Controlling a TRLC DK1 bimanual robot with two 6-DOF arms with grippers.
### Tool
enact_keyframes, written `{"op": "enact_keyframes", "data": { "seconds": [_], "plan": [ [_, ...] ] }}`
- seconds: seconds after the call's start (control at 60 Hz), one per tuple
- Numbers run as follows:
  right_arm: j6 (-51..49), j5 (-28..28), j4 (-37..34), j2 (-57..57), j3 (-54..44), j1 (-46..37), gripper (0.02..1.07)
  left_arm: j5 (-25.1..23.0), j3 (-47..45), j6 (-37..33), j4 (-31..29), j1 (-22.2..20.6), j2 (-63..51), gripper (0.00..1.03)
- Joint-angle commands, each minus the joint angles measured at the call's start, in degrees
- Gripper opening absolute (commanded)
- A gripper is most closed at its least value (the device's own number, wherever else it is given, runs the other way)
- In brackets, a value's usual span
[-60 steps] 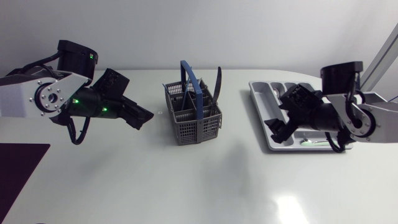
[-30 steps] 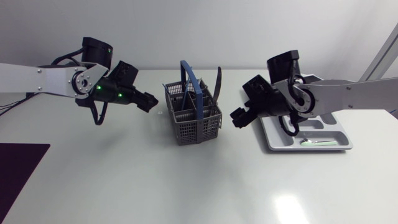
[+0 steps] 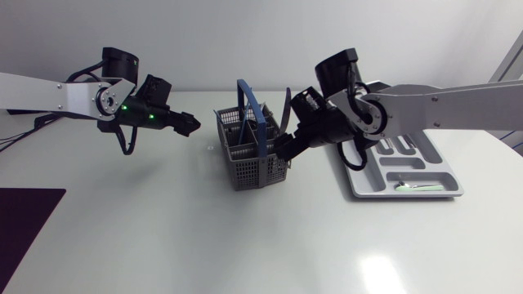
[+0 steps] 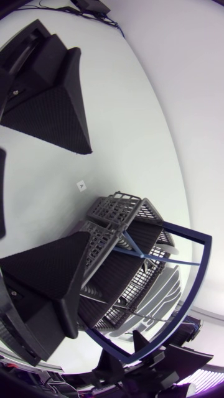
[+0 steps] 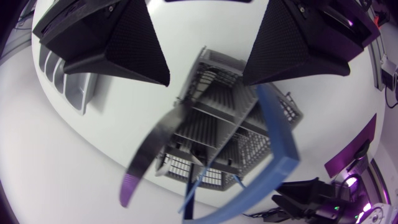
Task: Unload the cutlery basket into the drawer organizer.
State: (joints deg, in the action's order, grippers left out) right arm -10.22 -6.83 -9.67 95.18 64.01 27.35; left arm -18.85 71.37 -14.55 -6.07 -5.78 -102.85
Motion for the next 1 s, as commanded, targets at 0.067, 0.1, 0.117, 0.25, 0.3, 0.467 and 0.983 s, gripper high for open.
{"op": "enact_keyframes", "data": {
  "seconds": [0.067,0.1,0.117,0.25,0.3,0.467,0.983],
  "plan": [
    [1.7,1.4,-0.3,-4.5,-2.4,4.7,0.87,-1.6,-4.3,0.9,1.0,1.7,2.8,0.87],
    [1.8,1.9,-0.3,-4.7,-2.4,5.6,0.87,-2.1,-4.9,0.8,1.1,2.1,3.3,0.87],
    [1.9,2.3,-0.3,-4.7,-2.4,6.0,0.87,-2.2,-5.1,0.8,1.2,2.2,3.4,0.87],
    [2.2,5.4,1.1,-2.8,-0.8,8.6,0.87,-2.4,-6.8,0.7,1.5,2.4,4.9,0.87],
    [2.2,7.7,1.8,-1.5,-0.1,9.7,0.87,-2.4,-7.4,0.7,1.5,2.4,5.7,0.87],
    [2.2,12.4,4.9,3.1,2.3,11.5,0.76,-2.4,-9.1,0.7,1.6,2.2,8.4,0.87],
    [0.3,12.0,5.8,-6.1,-6.8,12.4,0.26,-2.4,-11.3,0.6,1.7,0.5,11.4,0.87]
  ]
}}
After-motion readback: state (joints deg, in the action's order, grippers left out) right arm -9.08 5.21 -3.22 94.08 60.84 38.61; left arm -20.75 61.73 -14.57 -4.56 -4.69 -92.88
